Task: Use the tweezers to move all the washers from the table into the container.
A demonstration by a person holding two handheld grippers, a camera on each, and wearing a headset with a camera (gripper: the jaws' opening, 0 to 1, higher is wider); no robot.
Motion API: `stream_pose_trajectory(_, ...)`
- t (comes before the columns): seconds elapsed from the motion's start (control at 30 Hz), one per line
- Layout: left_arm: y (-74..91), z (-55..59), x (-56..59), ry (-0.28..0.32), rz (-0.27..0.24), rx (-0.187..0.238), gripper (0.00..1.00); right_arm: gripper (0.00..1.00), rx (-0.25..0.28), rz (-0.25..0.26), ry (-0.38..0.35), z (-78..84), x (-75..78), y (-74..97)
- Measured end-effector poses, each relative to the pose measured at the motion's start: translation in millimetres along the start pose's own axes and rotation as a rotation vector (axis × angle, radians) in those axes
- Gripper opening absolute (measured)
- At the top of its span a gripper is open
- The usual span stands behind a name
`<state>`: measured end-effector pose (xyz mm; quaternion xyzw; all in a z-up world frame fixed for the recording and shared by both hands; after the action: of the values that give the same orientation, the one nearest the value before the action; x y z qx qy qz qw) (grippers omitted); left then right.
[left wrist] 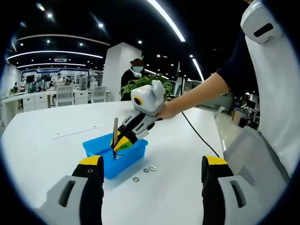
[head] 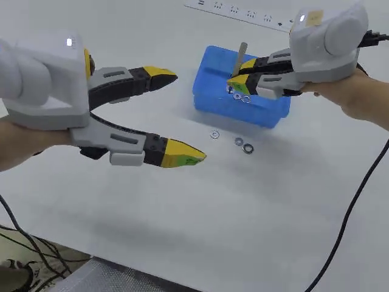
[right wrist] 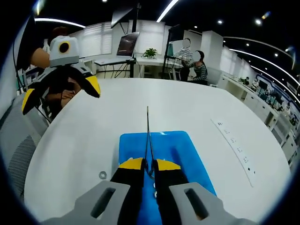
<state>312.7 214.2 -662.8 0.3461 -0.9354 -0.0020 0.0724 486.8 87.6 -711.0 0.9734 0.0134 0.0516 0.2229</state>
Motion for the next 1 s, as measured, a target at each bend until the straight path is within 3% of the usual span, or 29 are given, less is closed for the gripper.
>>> stream_pose_trajectory(0.27,-14.1,-3.6,5.3,0.026,0.024,0.030,0.99,0.09,-0.009,-0.010,-0.021,9.5,0.7,2.2)
stream_pose_trajectory(0.43,-19.4,-4.3,6.5,0.020,0.023,0.024,0.99,0.09,-0.004,-0.002,-0.026,9.7,2.1,4.8)
stream_pose_trajectory(1.0,-9.1,-6.2,18.9,0.012,0.011,0.014,0.99,0.10,0.009,0.025,-0.059,13.3,-0.4,8.1)
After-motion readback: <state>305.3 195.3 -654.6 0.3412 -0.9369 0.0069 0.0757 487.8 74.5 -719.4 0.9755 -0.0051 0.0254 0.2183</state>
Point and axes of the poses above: the centre of the closed fingertips' face, and the gripper's own axes: y roughly backward along the fingers, x roughly to its right, z roughly out of its underside, the point moved 8 cm from there along y, roughly backward along the fingers, and after that the axes turned 9 degrees about x, right-handed, at the moved point
